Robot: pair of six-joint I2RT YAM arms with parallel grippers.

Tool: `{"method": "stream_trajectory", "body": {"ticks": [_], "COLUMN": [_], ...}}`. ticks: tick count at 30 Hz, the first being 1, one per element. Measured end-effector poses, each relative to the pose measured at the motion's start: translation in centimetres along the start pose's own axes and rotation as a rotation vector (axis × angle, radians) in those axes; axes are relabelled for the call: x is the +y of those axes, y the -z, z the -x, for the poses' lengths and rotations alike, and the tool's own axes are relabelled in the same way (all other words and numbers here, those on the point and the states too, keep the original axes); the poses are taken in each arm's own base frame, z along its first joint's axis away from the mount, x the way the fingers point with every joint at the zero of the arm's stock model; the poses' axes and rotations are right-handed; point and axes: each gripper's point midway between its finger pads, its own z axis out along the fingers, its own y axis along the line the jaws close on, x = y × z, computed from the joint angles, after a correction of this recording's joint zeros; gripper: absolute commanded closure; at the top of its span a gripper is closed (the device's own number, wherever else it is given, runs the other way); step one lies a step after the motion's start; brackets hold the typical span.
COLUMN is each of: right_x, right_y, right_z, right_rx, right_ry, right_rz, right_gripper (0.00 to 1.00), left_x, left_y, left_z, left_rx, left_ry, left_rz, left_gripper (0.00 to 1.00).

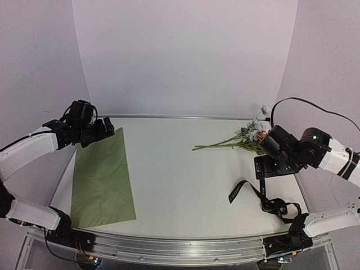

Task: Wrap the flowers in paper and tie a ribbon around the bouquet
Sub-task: Move the folded wrapping paper to the center of the board.

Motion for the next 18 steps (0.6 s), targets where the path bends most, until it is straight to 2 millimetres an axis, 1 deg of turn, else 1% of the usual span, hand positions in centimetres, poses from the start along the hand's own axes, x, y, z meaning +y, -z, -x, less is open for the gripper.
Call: {"method": "stream_trajectory", "body": {"ticks": [3,6,8,9,11,15,18], "right_x": [0.8,1.8,2.5,2.8,3.6,5.1,6.0], "right_y": [-0.4,-0.9,-1.2,-1.4,-1.8,-2.8,-3.7], "right_z": [-0.3,-0.6,-0.8,-0.9,-1.0,-1.2,-1.4], "right_rx": [0.029,0.056,0.075,0.085,0.101,0.136,0.159], "right_ry": [0.020,0.043,0.060,0.068,0.077,0.087,0.098], "right_rz": [0.019,0.044,0.058,0.068,0.086,0.115,0.126], "right_gripper": [0.02,0.02,0.02,0.02,0.02,0.02,0.02], "left_x": [1.6,4.4,6.5,7.4,8.5,9.3,10.4], "left_y": [-2.9,-6.4,-8.0,-8.6,-9.3,-10.5,-11.6], "left_z": [-1.5,-3.9,-5.6,-6.4,-7.6,-8.4,-9.0], "left_rx": [0.061,0.140,0.191,0.215,0.246,0.259,0.274], "left_ry": [0.042,0.096,0.125,0.140,0.162,0.202,0.231], "left_rz": [0.042,0.121,0.179,0.206,0.243,0.270,0.299], "left_gripper": [0.00,0.00,0.00,0.00,0.00,0.00,0.00]}}
